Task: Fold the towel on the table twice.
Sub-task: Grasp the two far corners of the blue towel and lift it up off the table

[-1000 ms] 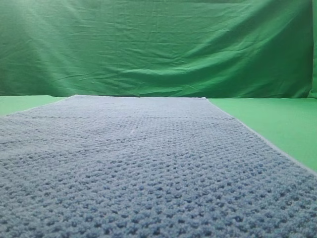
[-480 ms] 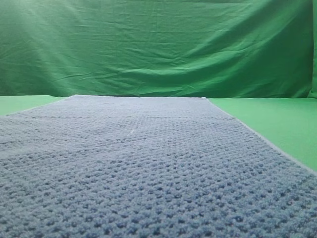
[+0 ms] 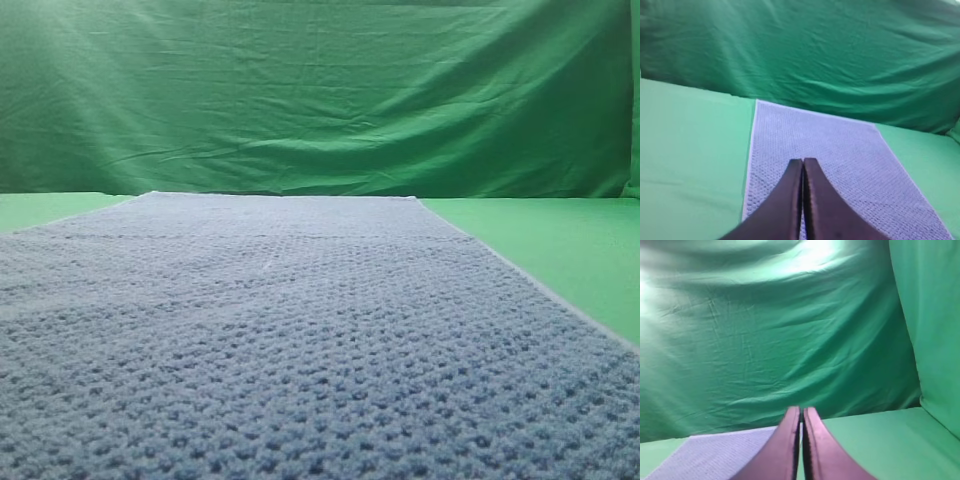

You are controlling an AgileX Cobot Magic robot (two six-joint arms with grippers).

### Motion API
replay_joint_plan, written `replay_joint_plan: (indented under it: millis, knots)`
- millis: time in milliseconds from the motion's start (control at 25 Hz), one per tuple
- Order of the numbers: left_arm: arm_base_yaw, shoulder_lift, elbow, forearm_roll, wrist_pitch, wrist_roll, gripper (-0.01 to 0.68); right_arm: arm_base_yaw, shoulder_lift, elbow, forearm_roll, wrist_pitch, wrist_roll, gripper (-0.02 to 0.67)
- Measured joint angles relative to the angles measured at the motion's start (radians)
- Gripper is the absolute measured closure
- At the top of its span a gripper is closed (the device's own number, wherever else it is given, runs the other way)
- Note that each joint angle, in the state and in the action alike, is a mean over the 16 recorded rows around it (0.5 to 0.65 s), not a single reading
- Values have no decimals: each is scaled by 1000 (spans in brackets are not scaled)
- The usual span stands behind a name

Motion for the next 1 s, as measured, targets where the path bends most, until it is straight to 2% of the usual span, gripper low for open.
replay_joint_plan:
  millis: [160, 480, 760, 1000]
  knots:
    - [0, 52, -57, -3, 72, 0, 673, 0, 6, -81, -2, 75, 1, 649]
    - [0, 113, -117, -5, 126, 0, 673, 0, 102, -198, -17, 248, -1, 649]
    - [-5, 215, -220, 32, 256, 0, 673, 3, 343, -351, -38, 486, -25, 649]
    - [-24, 384, -340, 88, 398, 4, 673, 38, 622, -519, -53, 666, -53, 649]
